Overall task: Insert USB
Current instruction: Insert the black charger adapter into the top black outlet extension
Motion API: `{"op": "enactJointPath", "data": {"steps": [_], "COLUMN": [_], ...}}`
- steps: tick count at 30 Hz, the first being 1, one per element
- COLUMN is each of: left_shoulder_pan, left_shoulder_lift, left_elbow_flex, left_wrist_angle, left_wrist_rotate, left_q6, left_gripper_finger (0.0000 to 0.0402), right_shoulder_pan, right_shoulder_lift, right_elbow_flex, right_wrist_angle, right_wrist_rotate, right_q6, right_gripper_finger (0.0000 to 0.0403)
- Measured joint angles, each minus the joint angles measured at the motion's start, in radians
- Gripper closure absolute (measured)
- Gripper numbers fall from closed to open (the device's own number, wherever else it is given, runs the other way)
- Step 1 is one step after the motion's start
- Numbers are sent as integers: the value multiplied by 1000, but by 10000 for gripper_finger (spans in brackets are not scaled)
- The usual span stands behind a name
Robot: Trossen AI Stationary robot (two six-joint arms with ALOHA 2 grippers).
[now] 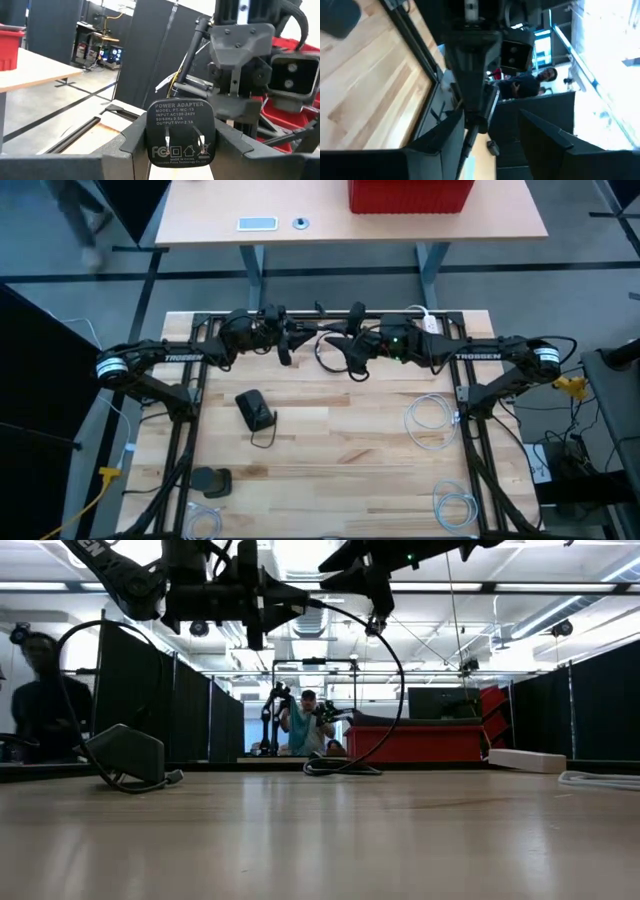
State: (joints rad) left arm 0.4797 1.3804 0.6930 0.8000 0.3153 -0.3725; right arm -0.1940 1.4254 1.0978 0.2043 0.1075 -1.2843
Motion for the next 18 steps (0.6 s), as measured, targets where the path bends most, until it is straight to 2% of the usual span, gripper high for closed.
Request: {"op": "enactJointPath", "data": {"steps": [5,13,18], "left_shoulder_pan": [2,7,8], "left_shoulder_lift": [0,-2,-3], "left_elbow_flex": [0,0,0], "left_wrist_angle": [0,23,22], "left_wrist_rotate": [-21,-22,-29], "left_q6": [-38,-79,-91], "left_gripper_finger": [260,260,260], "right_shoulder_pan": [6,21,29], "right_shoulder_lift": [0,20,88], "right_elbow_flex": [-1,0,6], "right_wrist_angle": [54,81,174], "right_wrist_rotate": [-2,-30,-30], "right_q6": [-22,1,-46], "right_gripper_finger": [189,97,67]}}
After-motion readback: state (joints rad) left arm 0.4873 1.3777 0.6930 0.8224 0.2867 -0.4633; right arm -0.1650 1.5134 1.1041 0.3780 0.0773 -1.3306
